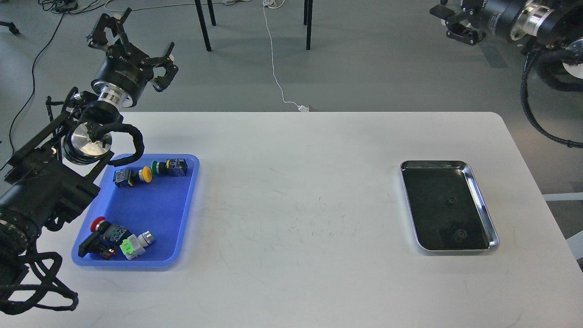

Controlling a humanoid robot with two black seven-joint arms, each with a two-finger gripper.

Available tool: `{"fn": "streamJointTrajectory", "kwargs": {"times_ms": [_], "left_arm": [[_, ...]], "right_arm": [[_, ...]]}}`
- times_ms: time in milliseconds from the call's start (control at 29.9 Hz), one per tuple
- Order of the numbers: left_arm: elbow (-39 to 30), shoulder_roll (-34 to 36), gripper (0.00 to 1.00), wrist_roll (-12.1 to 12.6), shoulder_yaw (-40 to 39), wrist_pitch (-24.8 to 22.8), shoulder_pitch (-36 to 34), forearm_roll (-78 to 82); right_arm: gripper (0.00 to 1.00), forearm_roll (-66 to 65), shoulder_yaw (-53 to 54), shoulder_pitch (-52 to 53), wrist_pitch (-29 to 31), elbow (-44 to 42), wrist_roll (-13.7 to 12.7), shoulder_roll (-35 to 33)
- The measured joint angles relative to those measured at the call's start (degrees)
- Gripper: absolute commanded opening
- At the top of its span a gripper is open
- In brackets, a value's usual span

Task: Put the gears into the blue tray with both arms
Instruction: 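Lower the right gripper into the metal tray toward a black gear, then grasp the small black gear on the metal tray with the right gripper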

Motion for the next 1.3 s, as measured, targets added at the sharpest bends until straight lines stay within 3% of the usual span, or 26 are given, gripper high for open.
{"fn": "streamJointTrajectory", "kwargs": {"times_ms": [268,435,569,702,1204,1304], "left_arm": [[0.0,3.1,0.98,-0.1,0.1,-2.2,0.1,-0.1],[0.0,3.5,0.98,-0.4,0.1,-2.4,0.5,-0.2],[0.0,3.6,0.98,-0.6,0.0,-2.6,0.7,-0.3],[0.0,3.6,0.98,-0.6,0.0,-2.6,0.7,-0.3],[0.2,3.9,0.98,-0.5,0.1,-2.9,1.5,-0.3],[0.2,3.9,0.98,-0.5,0.1,-2.9,1.6,-0.3]], "right_arm": [[0.98,-19.5,-25.0,13.1,-0.8,14.0,0.6,4.1],[0.96,-32.9,-35.7,15.0,-5.3,18.8,0.7,5.1],[0.92,-36.3,-41.4,13.9,-6.6,19.8,1.0,4.7],[0.76,-36.7,-43.3,10.9,-6.8,20.5,1.6,4.4],[0.59,-42.4,-46.5,-0.4,-10.0,16.6,-0.5,5.4],[0.51,-42.6,-46.2,-1.9,-10.7,15.7,-0.6,5.4]]}}
